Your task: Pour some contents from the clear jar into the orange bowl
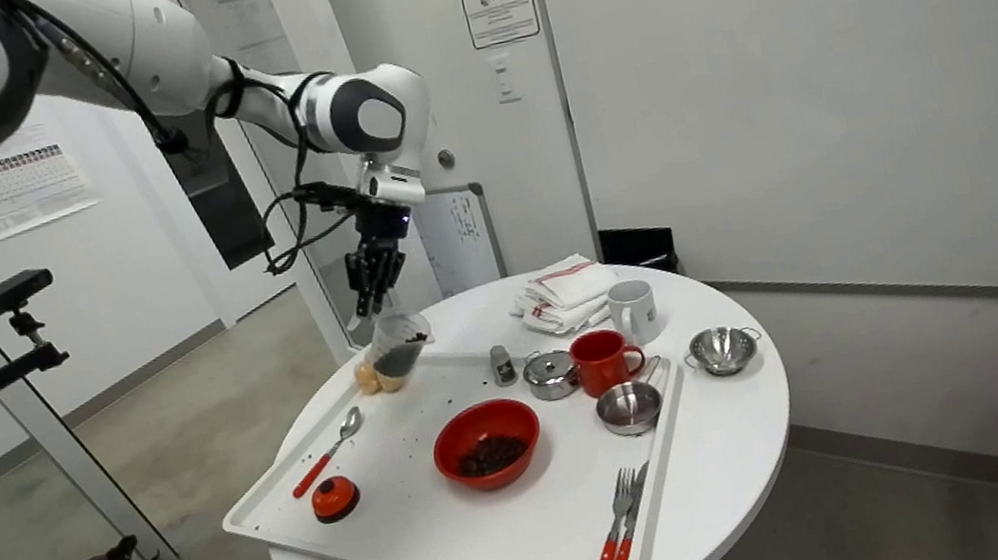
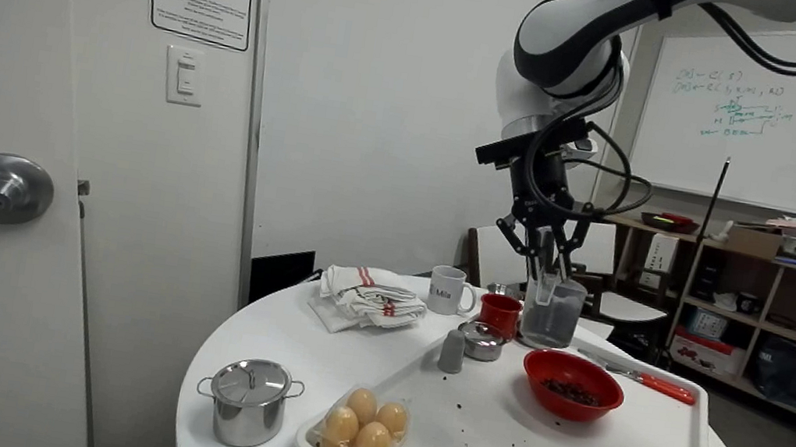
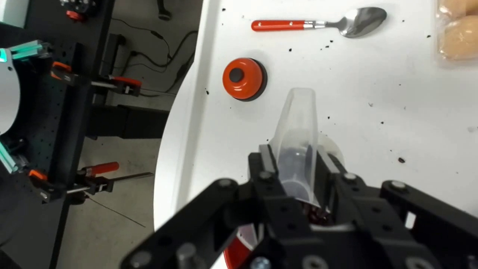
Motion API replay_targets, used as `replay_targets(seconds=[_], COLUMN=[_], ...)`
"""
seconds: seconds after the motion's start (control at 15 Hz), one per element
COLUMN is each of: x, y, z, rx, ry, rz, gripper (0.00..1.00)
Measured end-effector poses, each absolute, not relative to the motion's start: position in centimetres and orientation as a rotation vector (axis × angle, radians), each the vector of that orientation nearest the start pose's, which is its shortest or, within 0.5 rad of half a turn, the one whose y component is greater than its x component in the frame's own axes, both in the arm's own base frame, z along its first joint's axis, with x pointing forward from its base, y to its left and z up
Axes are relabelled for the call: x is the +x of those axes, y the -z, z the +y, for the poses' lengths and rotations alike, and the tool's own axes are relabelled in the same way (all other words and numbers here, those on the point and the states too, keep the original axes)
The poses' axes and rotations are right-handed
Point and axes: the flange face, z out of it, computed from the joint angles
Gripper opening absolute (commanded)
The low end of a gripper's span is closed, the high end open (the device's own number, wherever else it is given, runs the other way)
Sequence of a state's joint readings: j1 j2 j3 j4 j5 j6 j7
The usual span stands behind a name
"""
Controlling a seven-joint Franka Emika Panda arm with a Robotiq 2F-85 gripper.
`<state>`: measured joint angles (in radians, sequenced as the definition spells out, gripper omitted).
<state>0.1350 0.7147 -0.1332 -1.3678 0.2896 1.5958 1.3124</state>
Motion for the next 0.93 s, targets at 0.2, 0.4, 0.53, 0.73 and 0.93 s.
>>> replay_targets(seconds=[0.2,0.4,0.53,0.73,0.93], x=[67.0,66.4,66.0,65.0,63.8], y=[-25.7,-22.9,-20.8,-18.0,-15.9], z=[8.7,11.2,12.2,13.1,13.8], rx=[-2.486,-2.431,-2.368,-2.302,-2.27], ry=[-0.601,-0.41,-0.297,-0.194,-0.17], rz=[2.164,2.32,2.422,2.552,2.642], gripper=[0.11,0.11,0.11,0.11,0.11])
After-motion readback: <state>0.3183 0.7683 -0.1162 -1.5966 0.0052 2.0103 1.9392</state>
